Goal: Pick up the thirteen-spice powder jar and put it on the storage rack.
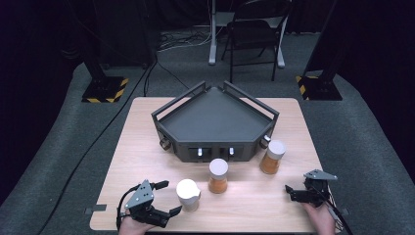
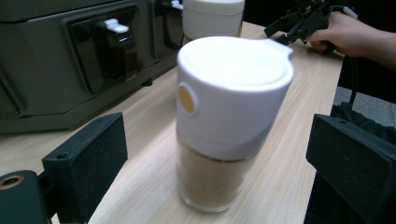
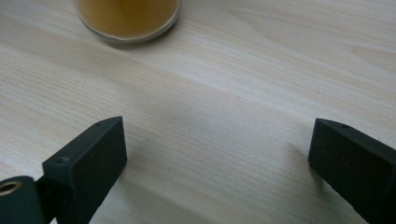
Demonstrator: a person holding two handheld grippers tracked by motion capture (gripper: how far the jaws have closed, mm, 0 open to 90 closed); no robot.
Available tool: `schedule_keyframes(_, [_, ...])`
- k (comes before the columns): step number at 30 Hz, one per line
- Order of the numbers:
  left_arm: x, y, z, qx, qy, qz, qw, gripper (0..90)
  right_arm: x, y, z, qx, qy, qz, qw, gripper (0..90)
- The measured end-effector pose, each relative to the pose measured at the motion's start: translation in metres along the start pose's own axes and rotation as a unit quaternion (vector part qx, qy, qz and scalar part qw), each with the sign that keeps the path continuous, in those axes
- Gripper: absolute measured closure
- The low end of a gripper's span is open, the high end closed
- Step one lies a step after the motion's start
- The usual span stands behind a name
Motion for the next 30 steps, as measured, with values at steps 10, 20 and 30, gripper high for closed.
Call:
schedule_keyframes(10, [-0.005,-0.001,-0.015,-0.003,0.0,-0.001,1.0,7.4,0.0,0.0,0.0,0.0,0.0,0.0,1.0,3.3])
schedule_keyframes(20, [-0.008,0.003,-0.031,0.0,-0.006,-0.006,1.0,13.3,0.0,0.0,0.0,0.0,0.0,0.0,1.0,3.3])
schedule_keyframes(30, [-0.014,0.009,-0.04,-0.01,-0.016,-0.019,0.9996,26.1,0.0,0.0,0.0,0.0,0.0,0.0,1.0,3.3])
Point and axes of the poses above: each handheld gripper's, and its own axes: z roughly backward along the jaws, y roughly out of its underside, x roughly to its left, the point moved 1 cm from there along -z, roughly forward along the jaws, and after that the axes turned 13 degrees about -z, right-handed, at the moved point
